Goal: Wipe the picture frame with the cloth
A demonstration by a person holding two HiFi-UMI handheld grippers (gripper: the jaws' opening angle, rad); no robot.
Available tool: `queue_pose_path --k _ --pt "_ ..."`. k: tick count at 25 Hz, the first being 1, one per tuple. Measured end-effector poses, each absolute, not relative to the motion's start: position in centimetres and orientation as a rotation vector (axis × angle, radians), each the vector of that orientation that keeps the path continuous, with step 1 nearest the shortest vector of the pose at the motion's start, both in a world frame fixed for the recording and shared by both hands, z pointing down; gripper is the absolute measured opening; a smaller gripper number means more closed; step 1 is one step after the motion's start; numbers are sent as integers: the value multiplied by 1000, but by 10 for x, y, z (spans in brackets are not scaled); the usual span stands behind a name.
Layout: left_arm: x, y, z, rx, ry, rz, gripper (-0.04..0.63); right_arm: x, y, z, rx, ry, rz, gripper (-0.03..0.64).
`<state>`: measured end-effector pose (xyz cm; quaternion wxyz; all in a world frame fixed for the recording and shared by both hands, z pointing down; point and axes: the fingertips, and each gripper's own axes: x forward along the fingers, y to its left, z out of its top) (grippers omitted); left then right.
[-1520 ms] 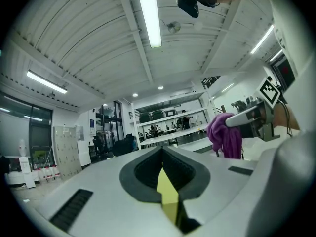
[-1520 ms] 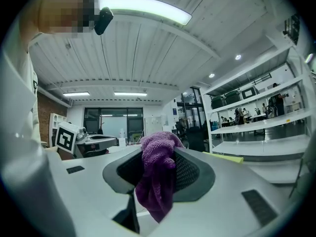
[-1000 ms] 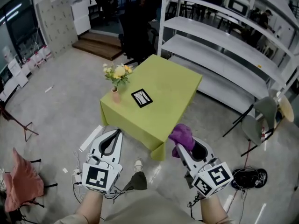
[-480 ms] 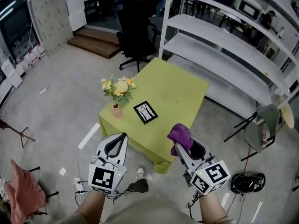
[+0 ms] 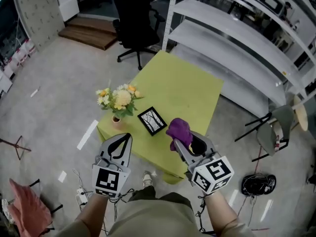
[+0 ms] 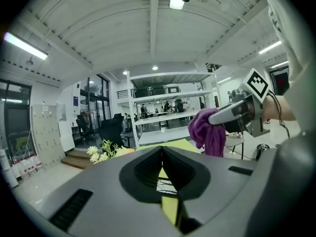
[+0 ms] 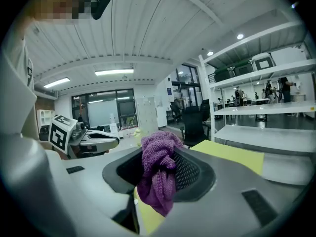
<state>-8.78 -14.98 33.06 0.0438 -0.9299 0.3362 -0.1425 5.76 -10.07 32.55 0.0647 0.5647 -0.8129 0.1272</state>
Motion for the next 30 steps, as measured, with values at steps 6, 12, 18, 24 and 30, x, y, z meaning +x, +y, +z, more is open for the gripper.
queue_pose_path --k 6,12,18,24,30 --pt "-61 -179 368 -2907 986 -520 8 65 -154 355 1619 -2429 434 156" --pt "-37 -201 413 -2974 1011 -588 8 73 -205 391 1517 -2435 464 156" --pt "-21 -224 461 -3020 1111 -691 8 75 -251 438 1350 -2418 450 158" --pt "-8 -251 504 -3007 1282 -744 8 78 -288 478 1185 -2440 452 159" --pt "-3 -266 547 -3004 1427 -826 8 66 -314 517 993 -2467 480 160"
